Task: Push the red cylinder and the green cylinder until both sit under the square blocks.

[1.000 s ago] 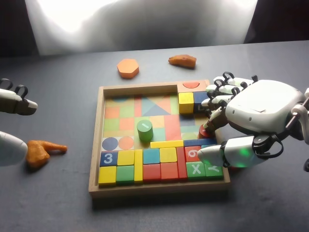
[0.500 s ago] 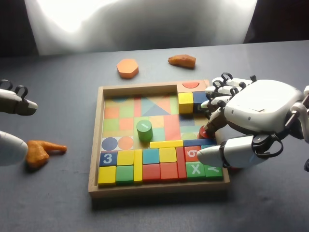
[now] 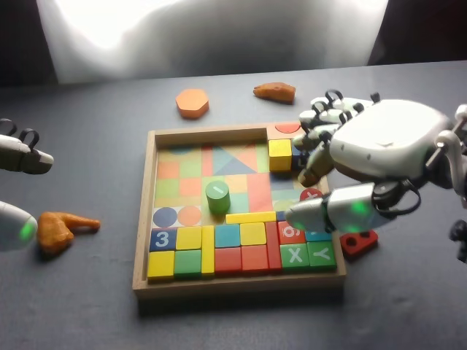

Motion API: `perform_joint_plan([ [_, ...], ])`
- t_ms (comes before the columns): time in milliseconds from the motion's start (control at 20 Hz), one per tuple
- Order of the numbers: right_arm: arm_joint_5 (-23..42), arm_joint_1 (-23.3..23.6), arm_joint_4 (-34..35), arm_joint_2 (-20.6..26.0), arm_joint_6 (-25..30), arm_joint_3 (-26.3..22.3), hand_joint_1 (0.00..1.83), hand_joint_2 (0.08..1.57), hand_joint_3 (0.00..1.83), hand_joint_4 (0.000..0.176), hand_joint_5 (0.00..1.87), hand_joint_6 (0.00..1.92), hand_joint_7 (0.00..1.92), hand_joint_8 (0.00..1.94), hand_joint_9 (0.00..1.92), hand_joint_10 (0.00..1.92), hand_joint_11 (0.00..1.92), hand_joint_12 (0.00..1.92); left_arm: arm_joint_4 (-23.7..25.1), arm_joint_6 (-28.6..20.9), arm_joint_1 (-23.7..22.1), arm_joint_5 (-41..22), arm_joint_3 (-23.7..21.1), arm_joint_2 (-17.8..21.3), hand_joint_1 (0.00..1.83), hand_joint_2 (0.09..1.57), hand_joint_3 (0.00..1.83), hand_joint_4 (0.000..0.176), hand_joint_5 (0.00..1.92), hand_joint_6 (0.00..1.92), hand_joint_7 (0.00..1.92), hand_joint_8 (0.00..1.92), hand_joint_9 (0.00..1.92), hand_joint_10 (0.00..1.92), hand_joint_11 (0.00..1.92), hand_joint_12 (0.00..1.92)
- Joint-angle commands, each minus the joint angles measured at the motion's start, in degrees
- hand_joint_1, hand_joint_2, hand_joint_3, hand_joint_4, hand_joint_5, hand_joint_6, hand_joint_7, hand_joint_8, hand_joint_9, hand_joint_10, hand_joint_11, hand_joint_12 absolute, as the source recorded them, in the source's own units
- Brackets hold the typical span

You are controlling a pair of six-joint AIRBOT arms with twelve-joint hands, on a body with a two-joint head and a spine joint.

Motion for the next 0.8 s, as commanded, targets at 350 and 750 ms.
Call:
perform_joint_plan([
  [350,3.7,3.4,1.7,-11.8,-1.7,8.5,0.0,1.15,0.0,0.0,0.79,0.0,0.3,0.0,0.07,0.0,0.0,0.0,1.7,0.1,-0.8,-3.9,0.0,0.4,0.1,1.35,0.0,0.039,0.16,0.0,0.15,0.0,0.18,0.0,0.0,0.72],
  [750,5.9,4.2,4.1,-18.0,-1.8,12.2,0.0,1.14,0.0,0.0,0.79,0.0,0.29,0.0,0.05,0.0,0.0,0.0,1.9,0.1,-0.8,-3.9,0.1,0.4,0.11,1.35,0.0,0.034,0.17,0.01,0.16,0.01,0.18,0.01,0.0,0.71],
])
